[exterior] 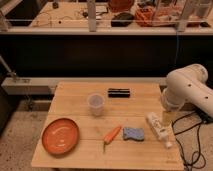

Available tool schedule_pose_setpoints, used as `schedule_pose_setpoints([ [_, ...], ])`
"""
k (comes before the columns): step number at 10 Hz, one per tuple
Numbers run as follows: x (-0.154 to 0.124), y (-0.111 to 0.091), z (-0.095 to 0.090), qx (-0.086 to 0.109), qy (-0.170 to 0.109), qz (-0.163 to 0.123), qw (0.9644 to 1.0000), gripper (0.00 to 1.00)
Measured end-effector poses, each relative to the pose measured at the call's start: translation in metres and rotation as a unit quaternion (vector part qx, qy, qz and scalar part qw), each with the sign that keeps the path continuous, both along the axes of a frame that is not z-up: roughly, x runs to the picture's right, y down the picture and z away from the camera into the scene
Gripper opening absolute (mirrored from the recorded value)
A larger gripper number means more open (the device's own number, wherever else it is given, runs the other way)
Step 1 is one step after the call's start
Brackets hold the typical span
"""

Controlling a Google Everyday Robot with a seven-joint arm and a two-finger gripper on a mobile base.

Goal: Place the bottle in the ceramic bowl

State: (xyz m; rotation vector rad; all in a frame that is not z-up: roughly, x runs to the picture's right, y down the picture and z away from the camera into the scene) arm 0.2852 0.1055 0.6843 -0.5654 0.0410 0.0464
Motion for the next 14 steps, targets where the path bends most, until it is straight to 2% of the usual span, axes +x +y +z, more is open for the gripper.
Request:
schedule_pose_setpoints([
  [2,0.000,0.000,0.000,0.000,0.000,0.000,1.0000,0.80],
  [3,0.000,0.000,0.001,0.000,0.000,0.001,1.0000,0.76],
  [5,-0.013,-0.002,0.015,0.003,-0.009,0.007,0.9999,0.58],
  [8,-0.012,-0.001,0.017,0.004,-0.011,0.012,0.9999,0.30],
  [10,-0.010,0.001,0.022,0.004,-0.015,0.014,0.9998,0.26],
  [12,-0.020,0.003,0.031,0.004,-0.018,0.011,0.9998,0.16],
  [14,-0.022,0.003,0.028,0.003,-0.015,0.010,0.9998,0.16],
])
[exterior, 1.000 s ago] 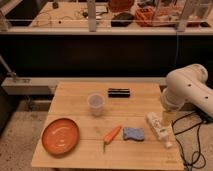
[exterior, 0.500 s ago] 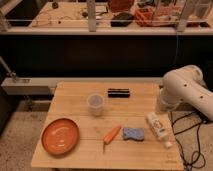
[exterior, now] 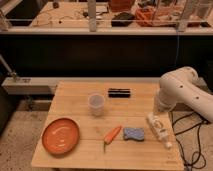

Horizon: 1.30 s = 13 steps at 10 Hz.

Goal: Place the bottle in the ceramic bowl

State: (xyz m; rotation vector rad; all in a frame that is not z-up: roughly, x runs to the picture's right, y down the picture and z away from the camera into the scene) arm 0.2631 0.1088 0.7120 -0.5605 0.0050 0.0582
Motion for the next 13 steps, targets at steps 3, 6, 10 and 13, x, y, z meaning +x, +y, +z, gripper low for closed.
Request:
schedule_pose_setpoints([
  [3,0.002,0.004,0.003,-0.002,0.001,-0.003,1.0000,0.33],
  [6,-0.008,0.006,0.004,-0.003,-0.001,-0.006,1.0000,0.30],
  [10,-0.004,0.015,0.008,-0.004,-0.001,-0.007,1.0000,0.47],
  [13,-0.005,0.020,0.011,-0.006,-0.002,-0.009,0.9999,0.70],
])
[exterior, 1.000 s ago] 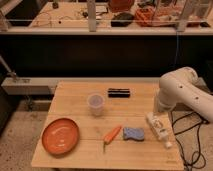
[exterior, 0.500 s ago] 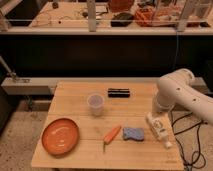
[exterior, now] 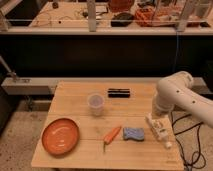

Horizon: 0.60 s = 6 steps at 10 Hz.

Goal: Place the bottle in the ceramic bowl

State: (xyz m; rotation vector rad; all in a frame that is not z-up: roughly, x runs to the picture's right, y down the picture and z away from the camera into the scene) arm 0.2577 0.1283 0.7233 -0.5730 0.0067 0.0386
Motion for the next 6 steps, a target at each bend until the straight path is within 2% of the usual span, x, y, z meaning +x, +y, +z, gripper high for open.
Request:
schedule_pose_setpoints([
  [2,0.0056,0.0048,0.0029,-0.001,-0.001,-0.001,1.0000,0.80],
  [6,0.0069,0.0104,0.0076,-0.001,-0.009,-0.008,0.9999,0.80],
])
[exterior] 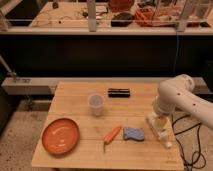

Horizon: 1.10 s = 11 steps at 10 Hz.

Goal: Place the bottle in the ceramic bowl

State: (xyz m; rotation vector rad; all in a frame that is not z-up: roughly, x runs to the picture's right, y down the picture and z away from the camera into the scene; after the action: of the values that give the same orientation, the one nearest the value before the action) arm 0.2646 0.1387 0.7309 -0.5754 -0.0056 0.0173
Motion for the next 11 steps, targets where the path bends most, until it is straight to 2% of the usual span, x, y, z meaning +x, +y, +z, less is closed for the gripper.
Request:
schedule_pose_setpoints([
  [5,0.009,0.008,0.003,0.000,-0.012,-0.001,0.9999,0.80],
  [11,0.014,0.014,0.018,0.000,-0.019,-0.012,0.9998,0.80],
])
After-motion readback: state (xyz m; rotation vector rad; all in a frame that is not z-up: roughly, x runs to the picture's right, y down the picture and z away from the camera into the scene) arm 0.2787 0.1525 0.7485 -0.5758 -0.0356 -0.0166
